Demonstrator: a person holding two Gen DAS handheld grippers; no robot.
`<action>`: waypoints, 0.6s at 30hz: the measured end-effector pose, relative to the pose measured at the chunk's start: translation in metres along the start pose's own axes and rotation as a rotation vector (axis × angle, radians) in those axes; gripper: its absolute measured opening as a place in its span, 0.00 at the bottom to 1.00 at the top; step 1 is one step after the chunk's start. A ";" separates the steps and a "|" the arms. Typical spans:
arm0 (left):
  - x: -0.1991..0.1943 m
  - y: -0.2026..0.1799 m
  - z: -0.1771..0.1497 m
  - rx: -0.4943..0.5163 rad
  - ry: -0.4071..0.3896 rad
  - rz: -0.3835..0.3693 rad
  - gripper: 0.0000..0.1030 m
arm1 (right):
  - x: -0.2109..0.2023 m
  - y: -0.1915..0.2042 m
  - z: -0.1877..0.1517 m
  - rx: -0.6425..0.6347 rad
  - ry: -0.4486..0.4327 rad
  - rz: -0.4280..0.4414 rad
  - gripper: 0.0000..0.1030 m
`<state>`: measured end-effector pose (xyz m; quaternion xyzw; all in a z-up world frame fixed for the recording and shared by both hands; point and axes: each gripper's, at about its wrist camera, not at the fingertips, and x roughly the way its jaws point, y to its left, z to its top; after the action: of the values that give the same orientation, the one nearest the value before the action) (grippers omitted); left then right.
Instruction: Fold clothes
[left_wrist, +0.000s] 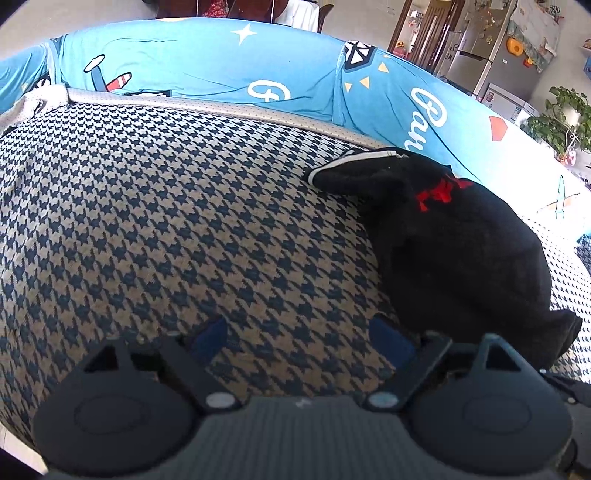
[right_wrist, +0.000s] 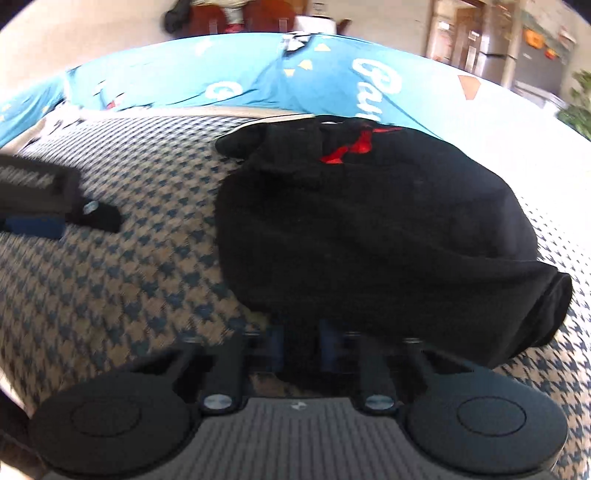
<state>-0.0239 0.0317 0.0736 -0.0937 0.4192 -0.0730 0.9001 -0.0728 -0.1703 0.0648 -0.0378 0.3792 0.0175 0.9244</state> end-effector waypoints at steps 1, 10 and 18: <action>-0.001 0.002 0.001 -0.003 -0.004 0.003 0.85 | -0.002 -0.003 0.003 0.038 -0.004 0.021 0.09; -0.028 0.035 0.017 -0.086 -0.127 0.086 0.89 | -0.036 0.020 0.026 0.149 -0.134 0.454 0.09; -0.045 0.056 0.023 -0.122 -0.213 0.177 0.93 | -0.027 0.055 0.030 0.116 -0.121 0.654 0.14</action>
<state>-0.0320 0.0977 0.1088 -0.1183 0.3317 0.0425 0.9350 -0.0746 -0.1133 0.1016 0.1396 0.3162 0.2938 0.8912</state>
